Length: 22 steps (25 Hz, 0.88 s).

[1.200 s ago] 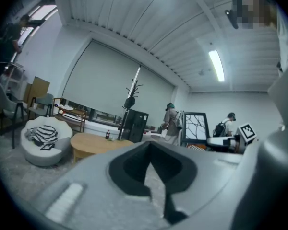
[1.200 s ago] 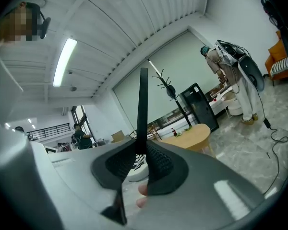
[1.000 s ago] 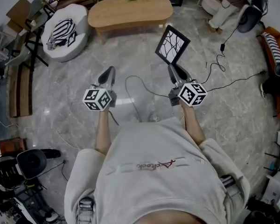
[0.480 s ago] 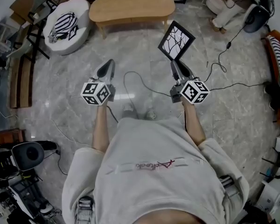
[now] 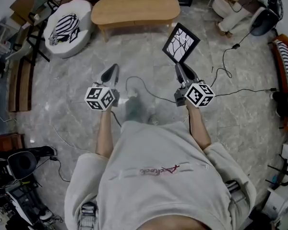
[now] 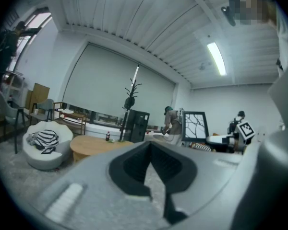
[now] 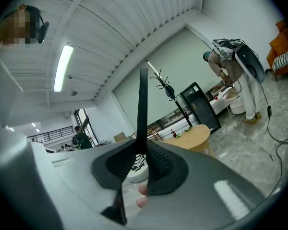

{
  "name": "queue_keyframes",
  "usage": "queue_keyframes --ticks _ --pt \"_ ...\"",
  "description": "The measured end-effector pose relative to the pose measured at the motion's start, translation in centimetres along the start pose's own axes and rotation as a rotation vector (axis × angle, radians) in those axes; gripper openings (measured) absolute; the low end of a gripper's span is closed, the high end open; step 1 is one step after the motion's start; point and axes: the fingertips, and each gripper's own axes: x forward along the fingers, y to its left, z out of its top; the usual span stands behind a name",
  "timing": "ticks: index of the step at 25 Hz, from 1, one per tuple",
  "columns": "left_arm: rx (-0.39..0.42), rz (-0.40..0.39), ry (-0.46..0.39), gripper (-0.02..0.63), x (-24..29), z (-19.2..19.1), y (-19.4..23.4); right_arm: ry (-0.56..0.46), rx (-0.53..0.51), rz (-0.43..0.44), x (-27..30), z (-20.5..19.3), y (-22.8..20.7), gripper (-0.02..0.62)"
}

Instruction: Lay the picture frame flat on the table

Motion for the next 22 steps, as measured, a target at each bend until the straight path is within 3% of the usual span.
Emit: queue_keyframes --ticks 12,22 --pt "-0.034 -0.007 -0.001 -0.002 4.6 0.2 5.2 0.006 -0.01 -0.005 6.7 0.7 -1.5 0.066" --pt "-0.057 -0.034 0.009 -0.002 13.1 3.4 13.4 0.013 -0.027 -0.007 18.5 3.3 -2.7 0.066"
